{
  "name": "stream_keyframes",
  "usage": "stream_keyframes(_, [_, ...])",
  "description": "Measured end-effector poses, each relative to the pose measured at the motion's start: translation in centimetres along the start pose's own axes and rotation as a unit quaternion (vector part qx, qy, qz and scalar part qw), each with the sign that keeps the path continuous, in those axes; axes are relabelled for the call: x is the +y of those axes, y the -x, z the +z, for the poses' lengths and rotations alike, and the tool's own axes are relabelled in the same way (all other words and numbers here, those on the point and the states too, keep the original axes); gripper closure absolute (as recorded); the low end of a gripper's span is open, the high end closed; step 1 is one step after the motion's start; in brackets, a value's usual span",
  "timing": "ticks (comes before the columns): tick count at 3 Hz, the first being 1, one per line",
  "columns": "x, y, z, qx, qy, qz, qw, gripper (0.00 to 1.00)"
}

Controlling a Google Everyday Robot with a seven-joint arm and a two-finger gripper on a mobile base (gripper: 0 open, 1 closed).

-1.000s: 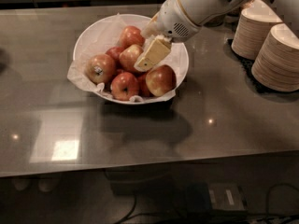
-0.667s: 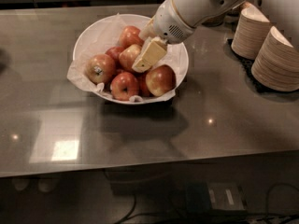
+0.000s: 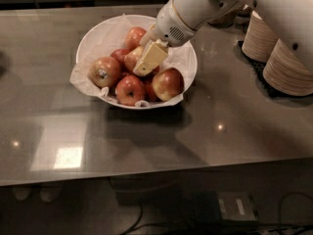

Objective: Pick apple from white bowl

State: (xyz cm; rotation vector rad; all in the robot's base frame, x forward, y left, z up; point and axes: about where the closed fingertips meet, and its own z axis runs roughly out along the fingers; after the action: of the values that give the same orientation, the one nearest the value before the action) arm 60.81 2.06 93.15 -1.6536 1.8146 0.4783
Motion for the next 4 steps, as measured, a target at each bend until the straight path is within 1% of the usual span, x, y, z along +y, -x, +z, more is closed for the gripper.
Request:
stream_keyframes(1, [0.1, 1.0, 0.6, -0.014, 0.025, 0.021, 0.9994, 0.40])
stream_keyframes(2, [0.5, 1.2, 1.5, -0.016, 0.041, 0.038, 0.9983, 0.36])
stream_keyframes(3, [1.0, 0.5, 2.2, -0.011, 0.048, 0.050, 0.9976, 0.35])
stream_keyframes(4, [0.9, 0.7, 1.9, -0.011, 0.048, 0.050, 0.9976, 0.31])
